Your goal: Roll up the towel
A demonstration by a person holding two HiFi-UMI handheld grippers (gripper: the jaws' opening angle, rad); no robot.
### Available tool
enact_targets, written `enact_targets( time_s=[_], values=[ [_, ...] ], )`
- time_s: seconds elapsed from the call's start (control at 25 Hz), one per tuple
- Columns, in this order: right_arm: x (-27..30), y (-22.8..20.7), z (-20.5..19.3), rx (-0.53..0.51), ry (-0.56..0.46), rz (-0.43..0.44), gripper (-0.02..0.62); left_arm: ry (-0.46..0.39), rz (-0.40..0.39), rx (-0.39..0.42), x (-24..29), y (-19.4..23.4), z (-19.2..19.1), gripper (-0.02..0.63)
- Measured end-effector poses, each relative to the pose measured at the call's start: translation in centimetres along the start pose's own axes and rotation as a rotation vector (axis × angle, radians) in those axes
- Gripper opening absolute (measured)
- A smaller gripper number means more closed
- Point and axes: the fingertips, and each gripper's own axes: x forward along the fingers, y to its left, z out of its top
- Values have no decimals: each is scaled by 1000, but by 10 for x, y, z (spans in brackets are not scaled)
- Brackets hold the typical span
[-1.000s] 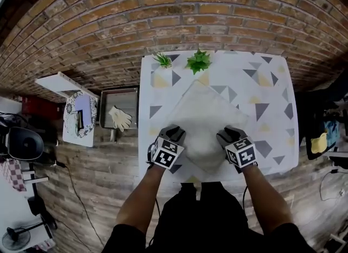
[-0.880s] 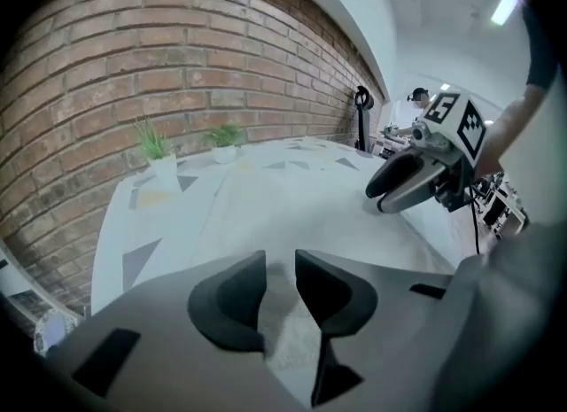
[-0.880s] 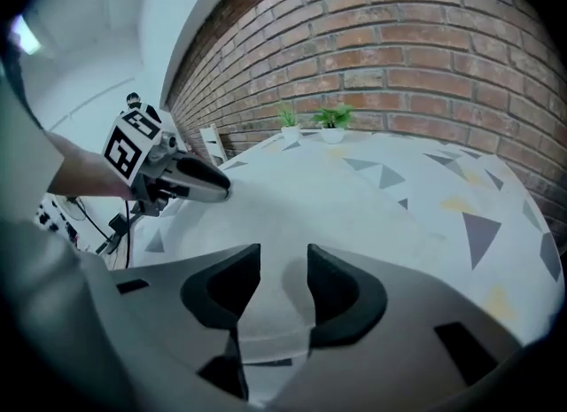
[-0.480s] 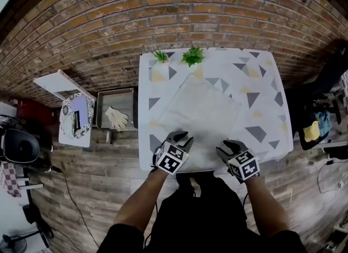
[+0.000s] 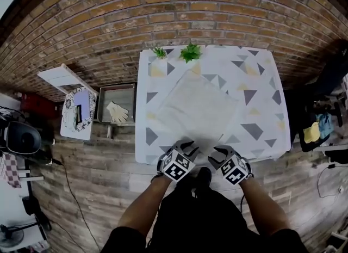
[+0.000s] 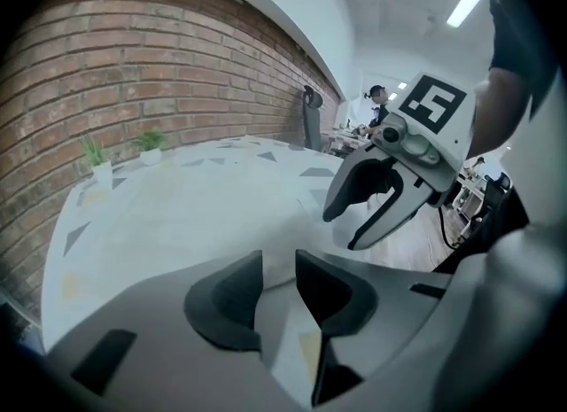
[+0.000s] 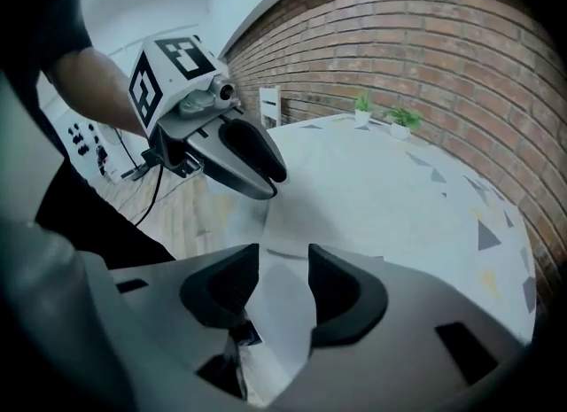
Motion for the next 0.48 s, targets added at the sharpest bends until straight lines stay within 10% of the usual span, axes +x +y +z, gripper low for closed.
enact_targets(
  time_s=[0.32, 0.48],
  values=[
    [18, 7, 1, -170, 39, 27, 171, 85, -36, 147, 5, -28, -9, 158],
    [18, 9, 5, -171, 26, 28, 62, 101, -14, 217, 6, -30, -8, 158]
  ],
)
